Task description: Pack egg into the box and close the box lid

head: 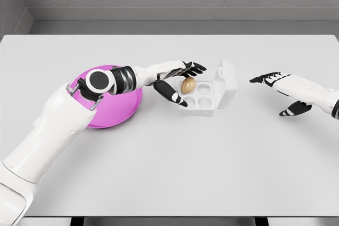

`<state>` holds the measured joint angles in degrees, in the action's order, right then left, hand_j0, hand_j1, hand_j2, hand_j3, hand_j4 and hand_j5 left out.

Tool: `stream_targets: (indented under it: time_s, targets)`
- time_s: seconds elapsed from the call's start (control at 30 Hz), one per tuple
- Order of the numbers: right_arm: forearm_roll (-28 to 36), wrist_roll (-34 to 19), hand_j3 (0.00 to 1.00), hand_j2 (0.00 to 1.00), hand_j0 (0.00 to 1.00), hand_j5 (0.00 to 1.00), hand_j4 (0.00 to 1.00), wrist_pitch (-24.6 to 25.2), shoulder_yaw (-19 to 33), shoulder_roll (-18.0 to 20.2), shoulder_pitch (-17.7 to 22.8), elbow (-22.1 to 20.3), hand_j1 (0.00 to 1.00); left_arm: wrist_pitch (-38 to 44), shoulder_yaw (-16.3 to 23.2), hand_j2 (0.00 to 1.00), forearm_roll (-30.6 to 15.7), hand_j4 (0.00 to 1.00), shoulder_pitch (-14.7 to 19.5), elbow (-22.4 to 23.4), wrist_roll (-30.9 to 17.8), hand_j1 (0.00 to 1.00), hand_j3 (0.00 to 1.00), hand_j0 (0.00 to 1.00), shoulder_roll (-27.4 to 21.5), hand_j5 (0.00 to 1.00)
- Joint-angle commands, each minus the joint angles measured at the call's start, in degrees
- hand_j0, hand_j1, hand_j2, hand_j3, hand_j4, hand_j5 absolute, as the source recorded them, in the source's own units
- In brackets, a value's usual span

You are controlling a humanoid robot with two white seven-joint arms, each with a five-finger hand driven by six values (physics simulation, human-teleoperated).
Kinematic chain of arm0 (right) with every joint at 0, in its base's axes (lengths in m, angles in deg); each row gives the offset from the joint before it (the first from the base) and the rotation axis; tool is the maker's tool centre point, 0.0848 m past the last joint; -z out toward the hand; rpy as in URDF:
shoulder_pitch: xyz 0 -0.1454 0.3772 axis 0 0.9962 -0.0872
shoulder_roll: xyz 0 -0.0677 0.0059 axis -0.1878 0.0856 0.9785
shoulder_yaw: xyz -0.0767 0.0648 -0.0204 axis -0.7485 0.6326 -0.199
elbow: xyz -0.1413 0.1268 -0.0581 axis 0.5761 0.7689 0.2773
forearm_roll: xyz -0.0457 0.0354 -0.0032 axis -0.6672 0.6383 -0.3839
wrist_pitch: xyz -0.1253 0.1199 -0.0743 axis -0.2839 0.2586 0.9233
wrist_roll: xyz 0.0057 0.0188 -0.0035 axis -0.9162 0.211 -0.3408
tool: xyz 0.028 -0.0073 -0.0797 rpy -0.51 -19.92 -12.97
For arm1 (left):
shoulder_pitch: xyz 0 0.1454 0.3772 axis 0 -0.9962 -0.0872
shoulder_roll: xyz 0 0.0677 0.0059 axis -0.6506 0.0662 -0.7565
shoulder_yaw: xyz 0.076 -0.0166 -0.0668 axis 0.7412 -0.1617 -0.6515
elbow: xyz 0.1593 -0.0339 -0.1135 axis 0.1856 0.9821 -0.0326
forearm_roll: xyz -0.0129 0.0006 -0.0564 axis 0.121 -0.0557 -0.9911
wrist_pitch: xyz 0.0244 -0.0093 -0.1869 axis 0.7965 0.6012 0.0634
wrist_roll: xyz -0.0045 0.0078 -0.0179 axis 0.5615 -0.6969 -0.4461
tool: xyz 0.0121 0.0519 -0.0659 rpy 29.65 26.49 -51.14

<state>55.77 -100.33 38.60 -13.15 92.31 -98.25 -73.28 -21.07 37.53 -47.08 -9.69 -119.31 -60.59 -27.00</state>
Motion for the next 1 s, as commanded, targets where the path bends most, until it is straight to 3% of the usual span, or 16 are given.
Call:
stream_targets:
  time_s: [0.0,0.97]
  targets:
    - [0.33,0.02,1.00,1.00,1.00,1.00,1.00,0.07,0.02,0.08,0.00,-0.02,1.00,0.00,-0.03,0.94,-0.26,0.94,0.00,-0.18,0.01,0.94,0.94,0.94,0.00,0.94]
    - [0.33,0.02,1.00,1.00,1.00,1.00,1.00,0.07,0.20,0.08,0.44,-0.11,1.00,0.00,0.06,0.94,-0.08,0.94,-0.88,-3.61,0.01,0.94,0.94,0.94,0.08,0.94]
